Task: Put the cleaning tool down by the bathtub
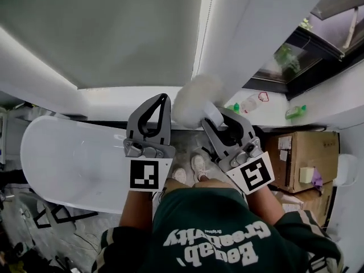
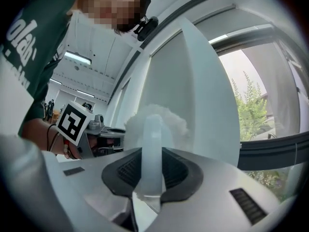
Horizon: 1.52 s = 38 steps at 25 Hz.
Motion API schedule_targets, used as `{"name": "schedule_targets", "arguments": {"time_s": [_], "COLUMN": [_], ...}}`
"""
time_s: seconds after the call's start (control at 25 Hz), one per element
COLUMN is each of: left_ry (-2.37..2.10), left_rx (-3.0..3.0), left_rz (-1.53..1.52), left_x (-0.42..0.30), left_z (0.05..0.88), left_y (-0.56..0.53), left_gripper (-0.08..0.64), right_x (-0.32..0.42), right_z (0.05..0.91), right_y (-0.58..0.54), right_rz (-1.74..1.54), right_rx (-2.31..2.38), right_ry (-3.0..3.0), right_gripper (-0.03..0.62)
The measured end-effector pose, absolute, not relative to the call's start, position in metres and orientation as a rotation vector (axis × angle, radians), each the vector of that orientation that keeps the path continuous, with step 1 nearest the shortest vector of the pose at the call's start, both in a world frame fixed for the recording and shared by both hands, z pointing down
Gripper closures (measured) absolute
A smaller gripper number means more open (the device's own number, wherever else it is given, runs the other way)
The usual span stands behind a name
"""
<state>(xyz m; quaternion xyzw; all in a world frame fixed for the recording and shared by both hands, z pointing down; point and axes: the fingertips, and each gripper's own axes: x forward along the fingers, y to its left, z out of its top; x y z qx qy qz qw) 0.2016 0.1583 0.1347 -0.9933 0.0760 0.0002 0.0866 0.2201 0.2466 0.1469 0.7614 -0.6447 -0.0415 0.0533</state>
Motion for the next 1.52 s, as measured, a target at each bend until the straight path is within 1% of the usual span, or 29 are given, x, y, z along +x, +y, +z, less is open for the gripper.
{"name": "schedule_targets", "arguments": {"time_s": [0.36,0.48,1.04,1.52], "left_ry": [0.551,0.63,0.952,1.018], "left_rx": [-2.941,-2.92,-2.838,-2.822], "left_rz": [-0.066,-0.091,-0.135,-0.1], "left_x": [0.194,0.186,0.115,0.081], "left_z": [0.137,0.141,0.142,0.143], "left_y": [0.142,0.137,0.082,0.025], "left_gripper": [0.552,0.552,0.552,0.552], "right_x": [0.237,0.236,0.192,0.158], "right_z": [0.145,0.154,0.164,0.172], "right_y": [0.221,0.21,0.139,0.081], "right_rz": [-0.17,-0.137,-0.106,-0.062], "right_rx": [2.119,2.066,1.836,1.749], "right_ry": [-2.257,-2.321,-2.547,-2.567], "right_gripper": [0.5,0.5,0.5,0.5]}}
